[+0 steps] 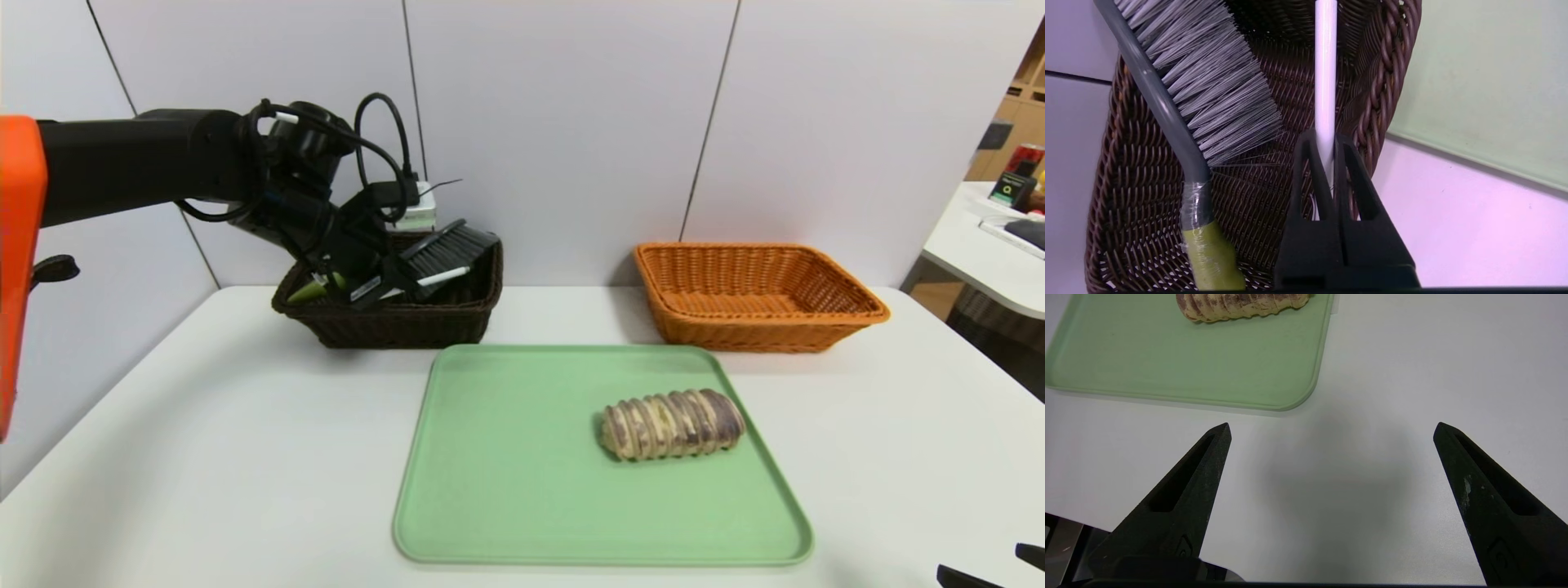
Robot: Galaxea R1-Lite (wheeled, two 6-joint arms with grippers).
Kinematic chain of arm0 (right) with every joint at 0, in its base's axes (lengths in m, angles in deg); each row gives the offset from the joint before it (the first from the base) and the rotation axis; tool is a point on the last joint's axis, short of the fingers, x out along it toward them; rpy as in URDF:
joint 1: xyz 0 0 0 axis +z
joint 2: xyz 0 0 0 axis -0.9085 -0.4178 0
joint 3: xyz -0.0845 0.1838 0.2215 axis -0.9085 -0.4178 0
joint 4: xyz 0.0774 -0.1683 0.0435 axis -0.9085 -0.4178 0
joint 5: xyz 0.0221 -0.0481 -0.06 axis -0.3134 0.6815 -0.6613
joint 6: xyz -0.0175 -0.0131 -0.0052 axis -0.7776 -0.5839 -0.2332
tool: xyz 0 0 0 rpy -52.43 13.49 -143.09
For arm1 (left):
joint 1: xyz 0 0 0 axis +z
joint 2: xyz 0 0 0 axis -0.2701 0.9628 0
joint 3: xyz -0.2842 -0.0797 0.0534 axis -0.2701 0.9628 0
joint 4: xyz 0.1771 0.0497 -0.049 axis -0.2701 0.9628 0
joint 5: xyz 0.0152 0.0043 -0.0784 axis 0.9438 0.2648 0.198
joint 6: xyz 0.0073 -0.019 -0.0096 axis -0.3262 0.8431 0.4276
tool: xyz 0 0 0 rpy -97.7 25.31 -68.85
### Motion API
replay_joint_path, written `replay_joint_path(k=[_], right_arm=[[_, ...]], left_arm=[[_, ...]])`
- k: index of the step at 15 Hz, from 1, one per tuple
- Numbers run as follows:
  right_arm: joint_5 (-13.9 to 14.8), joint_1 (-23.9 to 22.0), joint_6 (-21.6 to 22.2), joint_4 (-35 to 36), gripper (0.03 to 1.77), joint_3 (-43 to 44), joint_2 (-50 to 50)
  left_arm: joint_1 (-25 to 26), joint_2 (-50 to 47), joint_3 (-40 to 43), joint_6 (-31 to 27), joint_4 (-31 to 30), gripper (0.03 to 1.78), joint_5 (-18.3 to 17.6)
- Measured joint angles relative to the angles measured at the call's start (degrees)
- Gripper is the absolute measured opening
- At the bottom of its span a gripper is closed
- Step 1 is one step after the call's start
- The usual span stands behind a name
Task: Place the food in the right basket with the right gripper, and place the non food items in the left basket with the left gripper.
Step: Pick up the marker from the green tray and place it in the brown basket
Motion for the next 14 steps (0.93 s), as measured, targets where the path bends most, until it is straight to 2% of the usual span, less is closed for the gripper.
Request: replay_joint_path(k=[14], right_arm=[[0.02,0.00,-0.11,0.07,1.71,-0.11,0.00]], left_arm=[[0.85,3.75,-0.22,0.93,-5.41,0.05,0.23]])
